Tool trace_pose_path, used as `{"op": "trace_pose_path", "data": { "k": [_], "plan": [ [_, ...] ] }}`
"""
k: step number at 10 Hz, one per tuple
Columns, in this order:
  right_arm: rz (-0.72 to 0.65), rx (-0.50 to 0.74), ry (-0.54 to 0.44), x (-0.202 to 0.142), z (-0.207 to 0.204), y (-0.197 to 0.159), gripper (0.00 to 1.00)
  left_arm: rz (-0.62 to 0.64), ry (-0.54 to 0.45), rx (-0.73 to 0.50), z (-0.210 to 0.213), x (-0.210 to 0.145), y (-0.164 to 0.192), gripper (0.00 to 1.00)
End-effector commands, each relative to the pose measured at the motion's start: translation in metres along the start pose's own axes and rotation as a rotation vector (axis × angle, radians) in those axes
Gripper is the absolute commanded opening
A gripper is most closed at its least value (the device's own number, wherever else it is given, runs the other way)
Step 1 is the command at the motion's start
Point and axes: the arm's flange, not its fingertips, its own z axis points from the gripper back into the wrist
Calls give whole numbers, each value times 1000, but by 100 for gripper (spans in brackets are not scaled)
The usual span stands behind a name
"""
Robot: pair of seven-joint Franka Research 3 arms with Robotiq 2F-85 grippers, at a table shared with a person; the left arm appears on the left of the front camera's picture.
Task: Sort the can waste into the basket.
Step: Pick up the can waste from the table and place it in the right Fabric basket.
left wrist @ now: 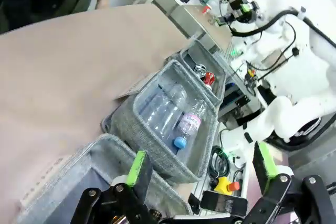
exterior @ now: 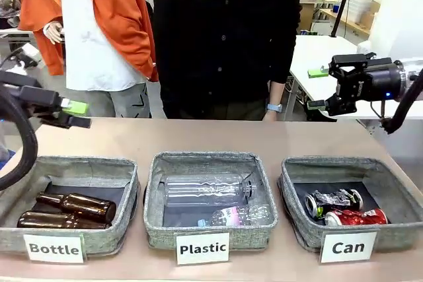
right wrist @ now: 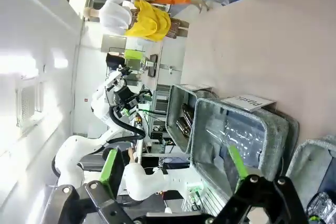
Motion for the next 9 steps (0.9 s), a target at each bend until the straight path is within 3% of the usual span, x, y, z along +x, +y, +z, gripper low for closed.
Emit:
{"op": "trace_pose_path", "data": {
  "k": [1,9],
  "plan": [
    [-6,6,7,-5,-1,-2,100,-47,31,5,-10,10,-14,100],
    [-6,6,7,-5,-1,-2,100,-47,31,5,-10,10,-14,100]
  ]
}}
